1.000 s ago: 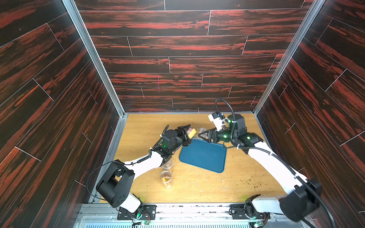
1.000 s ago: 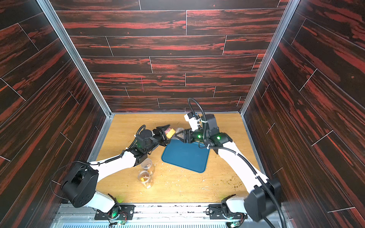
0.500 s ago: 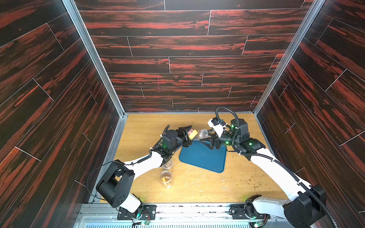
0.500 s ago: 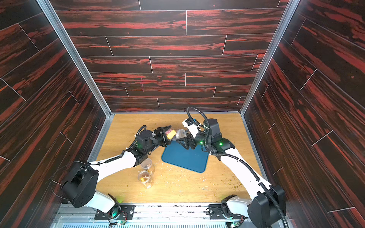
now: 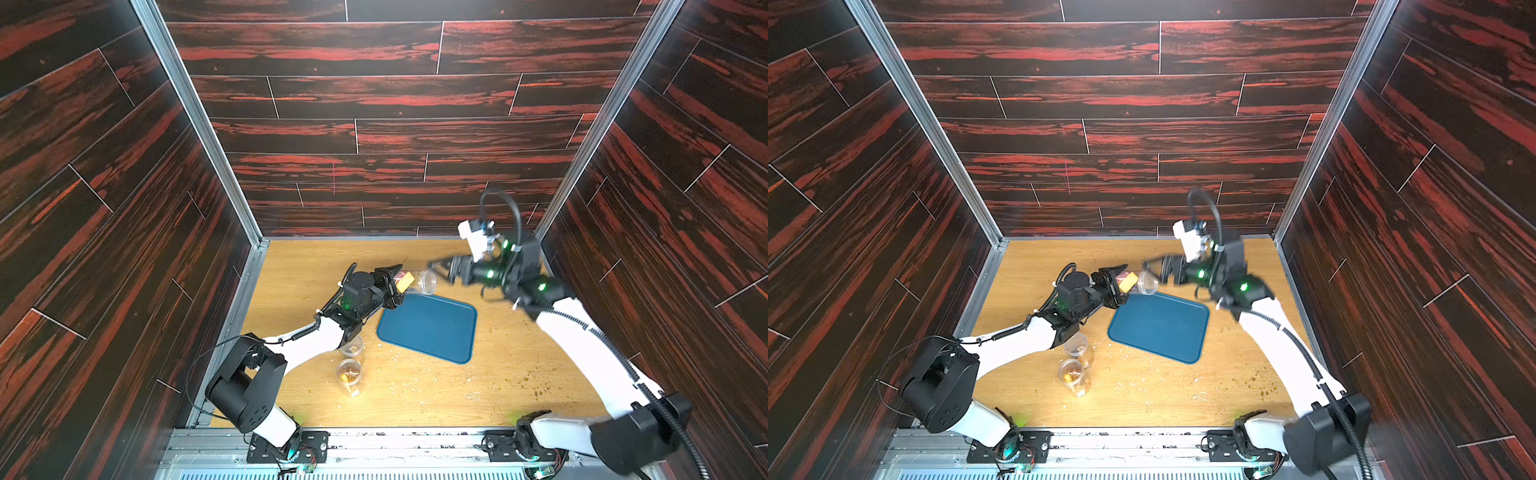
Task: Pour the cookies out of the jar
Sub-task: Unscrew the lid from the jar.
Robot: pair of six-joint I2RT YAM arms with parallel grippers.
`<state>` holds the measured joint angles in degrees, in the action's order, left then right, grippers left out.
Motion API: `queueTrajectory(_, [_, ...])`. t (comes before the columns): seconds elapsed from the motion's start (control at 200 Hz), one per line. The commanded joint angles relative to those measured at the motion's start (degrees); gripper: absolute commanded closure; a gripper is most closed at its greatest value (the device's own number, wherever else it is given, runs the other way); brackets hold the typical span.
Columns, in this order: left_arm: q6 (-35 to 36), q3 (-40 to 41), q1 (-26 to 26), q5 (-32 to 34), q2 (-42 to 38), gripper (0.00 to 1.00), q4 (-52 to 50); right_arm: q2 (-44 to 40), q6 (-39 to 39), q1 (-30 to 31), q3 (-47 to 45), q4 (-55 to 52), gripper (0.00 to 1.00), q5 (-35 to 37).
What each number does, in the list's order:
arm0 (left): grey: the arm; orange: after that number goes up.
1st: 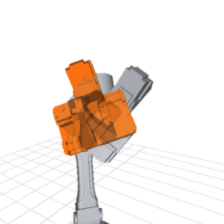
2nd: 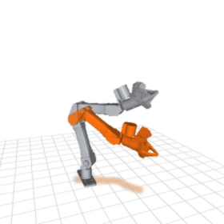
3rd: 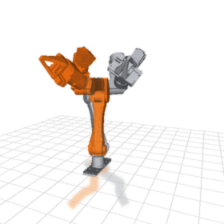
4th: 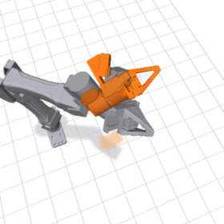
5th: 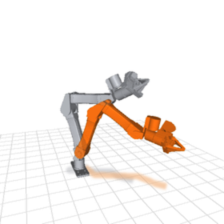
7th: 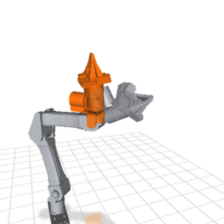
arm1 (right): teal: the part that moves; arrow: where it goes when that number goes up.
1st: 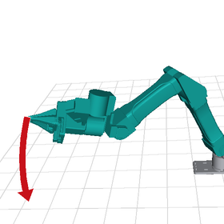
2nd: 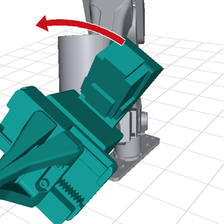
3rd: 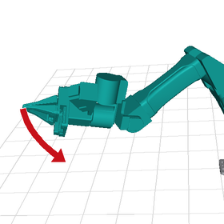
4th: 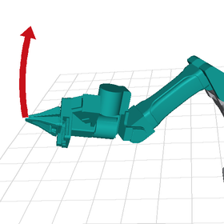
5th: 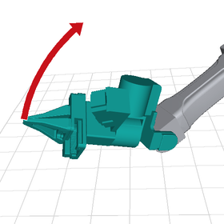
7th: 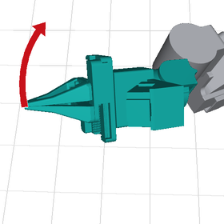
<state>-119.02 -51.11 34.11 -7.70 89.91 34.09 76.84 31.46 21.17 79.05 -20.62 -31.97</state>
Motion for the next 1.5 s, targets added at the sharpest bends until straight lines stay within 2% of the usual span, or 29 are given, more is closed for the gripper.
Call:
queueTrajectory(0.0, [-6.4,-0.8,-0.5,0.1,-0.2,0.48,1.3,3.3,12.9,-0.3,6.3,-18.4,0.02,1.7])
queueTrajectory(0.095, [-6.2,-0.8,-0.8,-0.1,-0.5,0.48,1.2,4.0,18.5,-0.3,7.5,-23.0,0.01,1.3])
queueTrajectory(0.261, [-6.2,-0.9,-1.4,-0.5,-0.8,0.48,1.1,2.7,25.3,0.5,4.5,-18.4,0.01,-1.0])
queueTrajectory(0.526, [-6.2,-1.1,-1.8,-1.1,-0.9,0.48,1.3,3.9,27.7,2.5,-0.1,-13.2,0.02,-2.0])
queueTrajectory(0.817, [-6.2,-0.6,-1.9,-1.0,-1.2,0.48,1.3,7.3,28.0,4.2,1.1,-9.9,0.05,-2.7])
queueTrajectory(1.182, [-5.8,-0.9,-1.8,-0.6,-1.5,0.48,0.6,7.8,28.4,4.2,0.2,-7.9,0.2,-3.6])
queueTrajectory(1.493, [-5.7,-1.4,-1.8,-1.0,-1.1,0.48,0.3,8.3,28.3,4.3,0.0,-7.6,0.19,-3.9])
